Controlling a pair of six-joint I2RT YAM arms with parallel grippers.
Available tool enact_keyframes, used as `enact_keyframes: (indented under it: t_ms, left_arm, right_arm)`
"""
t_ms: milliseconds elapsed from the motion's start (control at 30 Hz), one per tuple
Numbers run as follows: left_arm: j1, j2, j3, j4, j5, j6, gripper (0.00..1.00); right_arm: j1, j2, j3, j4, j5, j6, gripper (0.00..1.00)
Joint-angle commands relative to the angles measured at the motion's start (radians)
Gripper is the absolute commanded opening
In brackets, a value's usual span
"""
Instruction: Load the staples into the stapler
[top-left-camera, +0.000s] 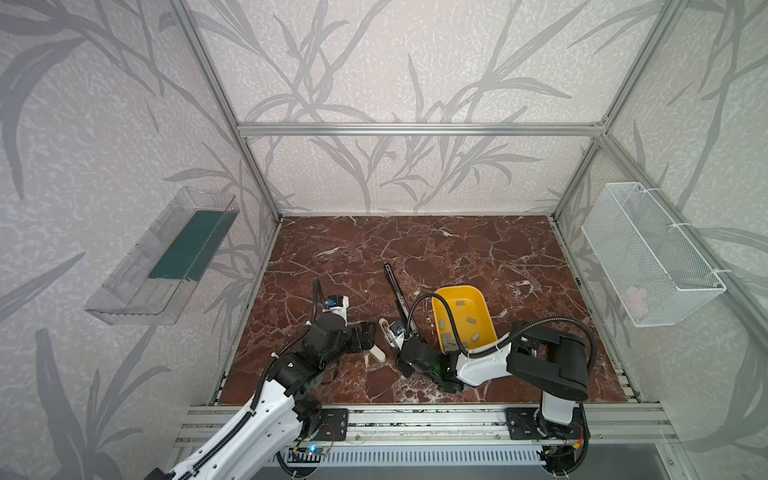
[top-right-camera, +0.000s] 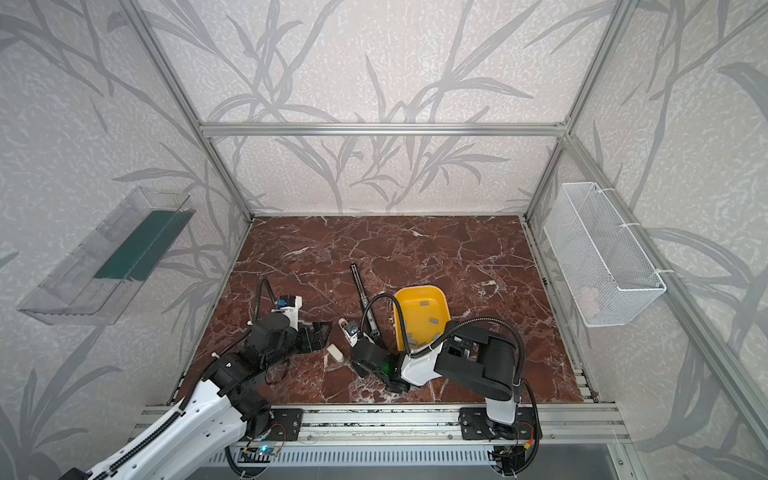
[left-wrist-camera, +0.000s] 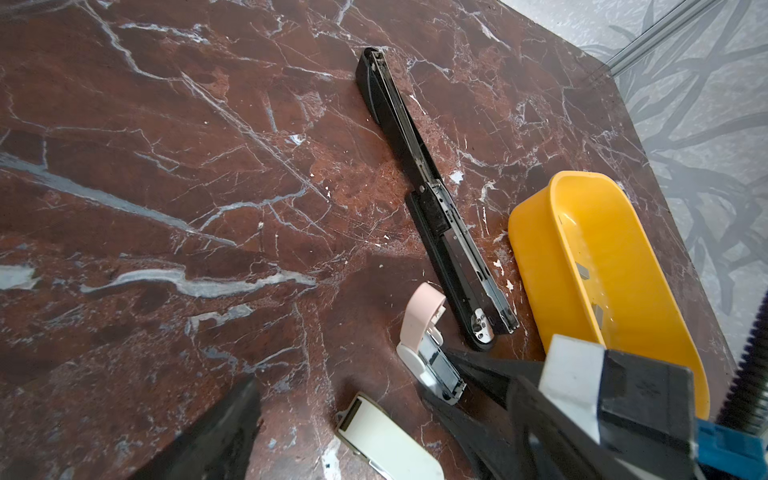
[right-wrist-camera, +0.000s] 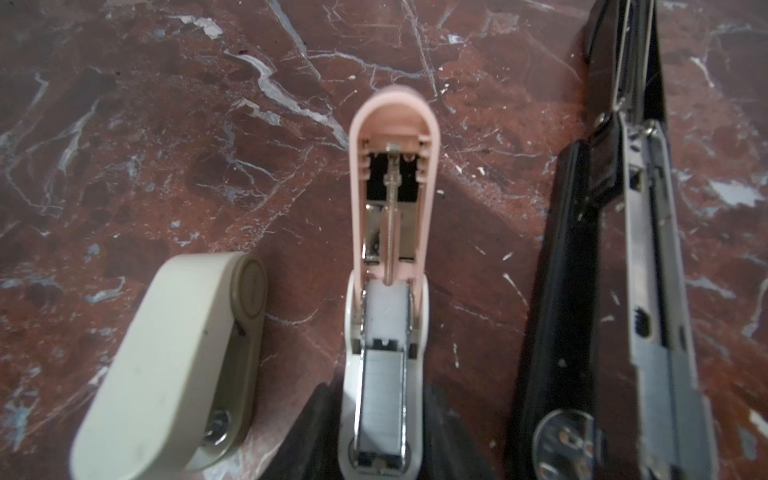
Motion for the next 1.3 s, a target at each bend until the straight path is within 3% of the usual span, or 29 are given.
enact_keyframes:
  t_ms: [0, 200, 333, 433, 633, 900, 1133, 1267]
  left_arm:
    - [-0.001, 0.004, 0.017, 0.0, -0.042, 0.001, 0.95]
    - [0.054, 0.063, 0.041, -0.008, -0.095, -0.007, 1.0]
    - [0.167, 0.104, 0.041, 0.023, 0.026, -0.01, 0.97]
    - [0.2, 0.122, 0.022, 0.054, 0.046, -0.014, 0.97]
    - [0.206, 0.191, 0.024, 0.09, 0.041, 0.014, 0.97]
    - [0.207, 0.304, 0.021, 0.17, 0.126, 0.02, 0.92]
    - [0.204, 0.342, 0.014, 0.235, 0.228, 0.034, 0.82]
    - [0.202, 0.341, -0.001, 0.24, 0.227, 0.034, 0.77]
  right_arm:
    - [-0.007, 0.038, -0.002, -0.078, -0.005, 0.001, 0.33]
    - [-0.007, 0.041, -0.003, -0.079, 0.003, 0.003, 0.26]
    - [-0.006, 0.042, -0.015, -0.066, 0.001, 0.009, 0.24]
    - [-0.007, 0.039, -0.018, -0.063, -0.002, 0.007, 0.22]
    - [-0.006, 0.031, -0.025, -0.039, -0.009, 0.012, 0.2]
    - [-0.006, 0.051, -0.023, -0.03, -0.021, 0.022, 0.19]
    - [-0.006, 0.059, -0.02, -0.011, -0.026, 0.027, 0.19]
    - [-0.006, 0.074, -0.01, -0.008, -0.035, 0.035, 0.18]
